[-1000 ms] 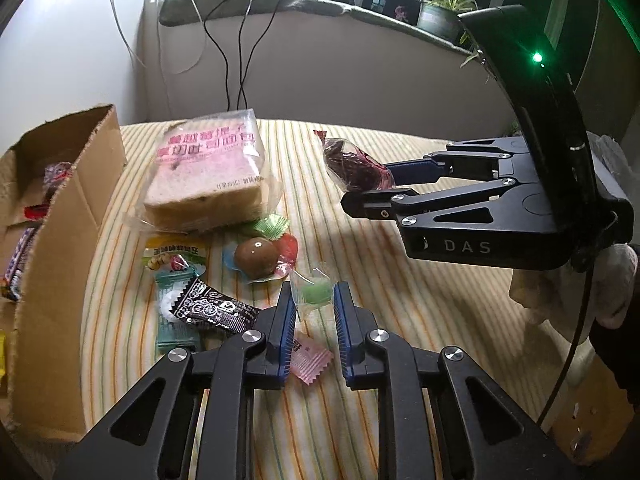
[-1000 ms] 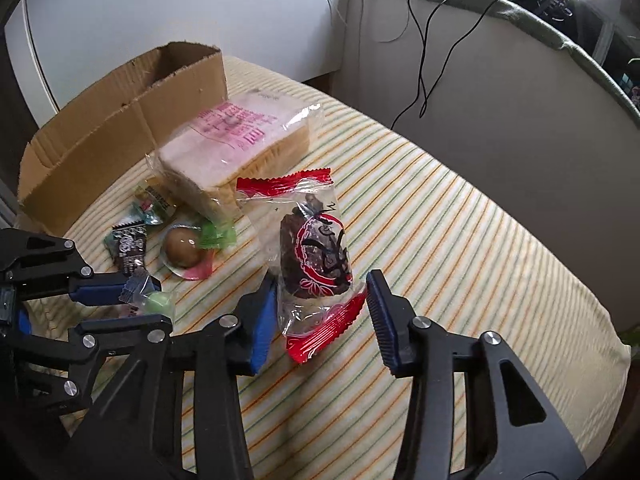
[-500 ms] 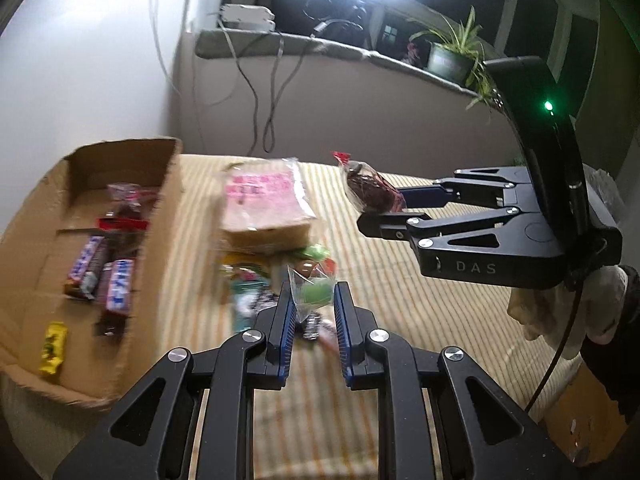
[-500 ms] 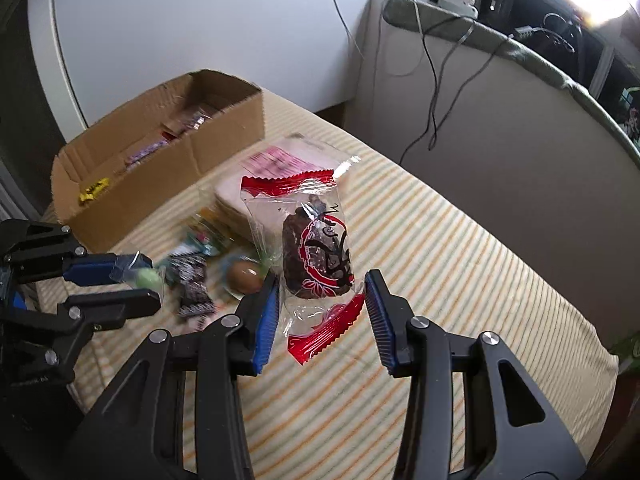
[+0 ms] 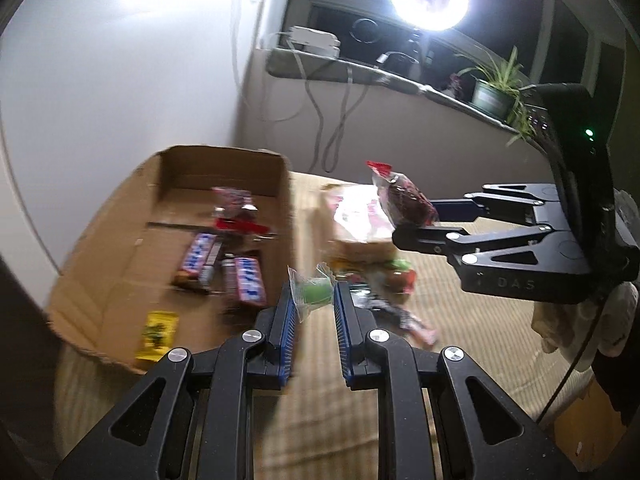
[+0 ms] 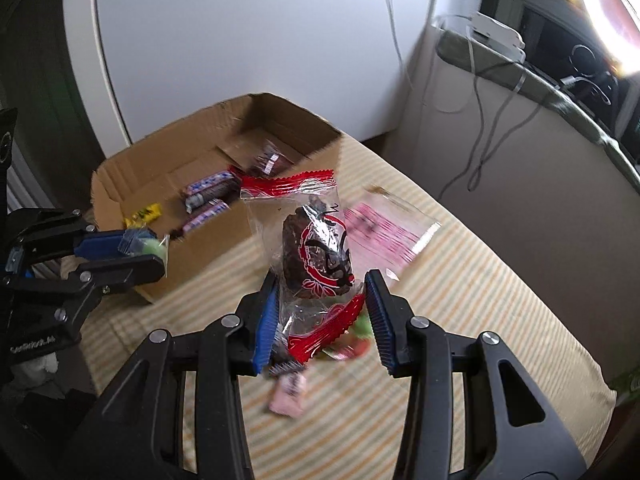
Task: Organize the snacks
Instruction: 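Grasp the red-wrapped chocolate bag with the right tool and drop it into the box, then move both tools back toward the bread loaf bag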
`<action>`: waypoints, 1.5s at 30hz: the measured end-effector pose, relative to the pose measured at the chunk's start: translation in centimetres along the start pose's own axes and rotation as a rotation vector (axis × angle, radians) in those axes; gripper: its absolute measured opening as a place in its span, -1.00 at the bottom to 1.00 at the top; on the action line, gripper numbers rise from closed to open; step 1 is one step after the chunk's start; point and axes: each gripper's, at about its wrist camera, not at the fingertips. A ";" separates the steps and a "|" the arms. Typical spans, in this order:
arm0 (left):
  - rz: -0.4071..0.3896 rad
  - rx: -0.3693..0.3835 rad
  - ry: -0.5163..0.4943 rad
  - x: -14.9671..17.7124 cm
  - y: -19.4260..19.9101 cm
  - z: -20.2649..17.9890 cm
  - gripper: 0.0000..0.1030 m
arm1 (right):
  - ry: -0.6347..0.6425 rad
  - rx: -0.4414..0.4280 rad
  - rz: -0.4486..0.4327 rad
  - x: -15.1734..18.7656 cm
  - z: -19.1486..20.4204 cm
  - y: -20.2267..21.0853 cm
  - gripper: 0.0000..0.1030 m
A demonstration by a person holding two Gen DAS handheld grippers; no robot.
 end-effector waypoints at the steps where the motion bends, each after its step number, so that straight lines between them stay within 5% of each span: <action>1: -0.004 -0.010 0.007 -0.1 0.2 0.6 -0.66 | 0.004 -0.006 -0.002 -0.3 0.4 -0.1 -0.16; 16: -0.039 -0.113 0.070 -0.8 1.6 6.5 -0.66 | 0.078 -0.073 -0.009 -4.3 5.8 -2.8 -0.16; 31: -0.044 -0.137 0.084 -1.2 1.3 7.9 -0.65 | 0.096 -0.121 0.013 -6.9 7.6 -5.7 -0.11; 39: -0.047 -0.150 0.093 -1.2 1.3 8.0 -0.52 | 0.070 -0.117 -0.003 -7.1 6.9 -5.5 0.19; 43: -0.051 -0.149 0.093 -1.2 1.5 7.8 -0.34 | 0.049 -0.102 -0.011 -6.9 6.2 -5.2 0.58; 45: -0.053 -0.144 0.091 -1.3 1.5 7.6 -0.34 | 0.033 -0.101 -0.018 -6.8 5.8 -4.9 0.60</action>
Point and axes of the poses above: each gripper's, at about its wrist camera, not at the fingertips, and y roughly against the way its jaws point, z to its left, x to its underside, and after that the axes turned 5 degrees about y, right-handed
